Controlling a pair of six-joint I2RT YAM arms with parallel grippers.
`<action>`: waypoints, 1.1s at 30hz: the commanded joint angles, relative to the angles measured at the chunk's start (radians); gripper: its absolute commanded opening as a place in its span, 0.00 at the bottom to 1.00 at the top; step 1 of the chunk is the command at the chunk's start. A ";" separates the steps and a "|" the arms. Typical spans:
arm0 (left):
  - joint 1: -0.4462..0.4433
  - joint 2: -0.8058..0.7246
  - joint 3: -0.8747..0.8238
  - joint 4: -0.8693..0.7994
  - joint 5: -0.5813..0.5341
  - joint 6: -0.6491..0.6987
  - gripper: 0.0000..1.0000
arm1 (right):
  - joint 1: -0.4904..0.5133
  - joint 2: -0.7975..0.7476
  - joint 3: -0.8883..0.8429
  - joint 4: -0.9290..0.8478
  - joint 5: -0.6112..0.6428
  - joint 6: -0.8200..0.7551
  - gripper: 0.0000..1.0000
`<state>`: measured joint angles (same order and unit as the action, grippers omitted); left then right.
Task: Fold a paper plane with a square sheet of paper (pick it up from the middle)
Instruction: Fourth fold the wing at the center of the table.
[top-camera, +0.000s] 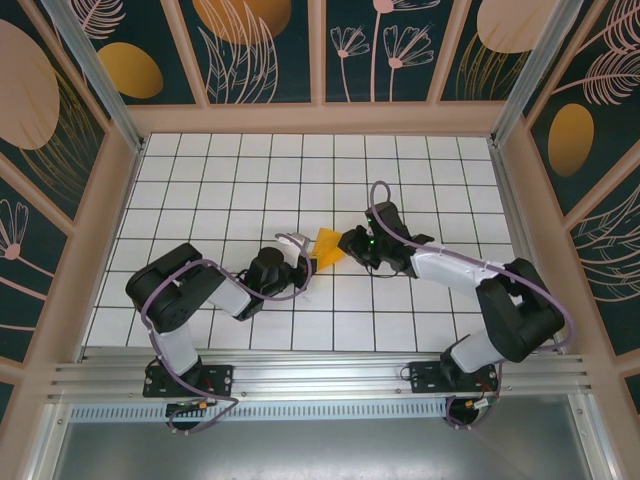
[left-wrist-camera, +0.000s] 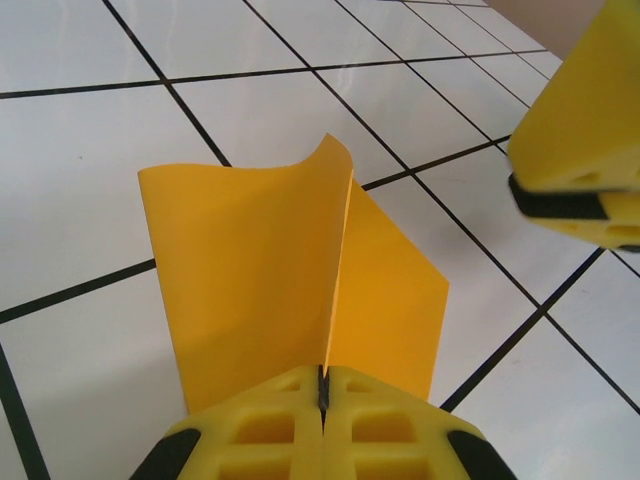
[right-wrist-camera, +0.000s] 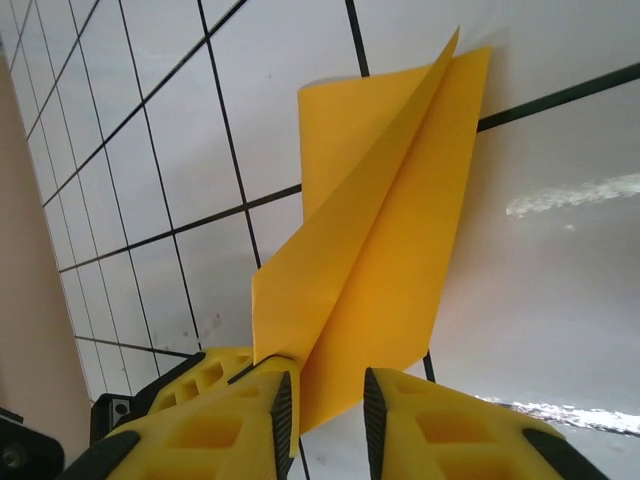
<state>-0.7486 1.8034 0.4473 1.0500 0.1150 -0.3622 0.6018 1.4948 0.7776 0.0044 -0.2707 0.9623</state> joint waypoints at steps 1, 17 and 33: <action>-0.004 -0.013 -0.004 0.014 0.000 -0.039 0.06 | -0.001 0.053 0.042 0.043 -0.053 -0.021 0.24; -0.005 0.027 0.008 -0.020 0.040 -0.108 0.12 | -0.003 0.242 0.100 0.117 -0.115 -0.017 0.27; 0.020 0.024 0.090 -0.200 0.091 -0.244 0.30 | -0.001 0.324 0.099 0.103 -0.114 -0.042 0.40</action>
<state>-0.7414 1.8225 0.5098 0.9001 0.1753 -0.5507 0.6018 1.7901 0.8627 0.1097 -0.3855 0.9432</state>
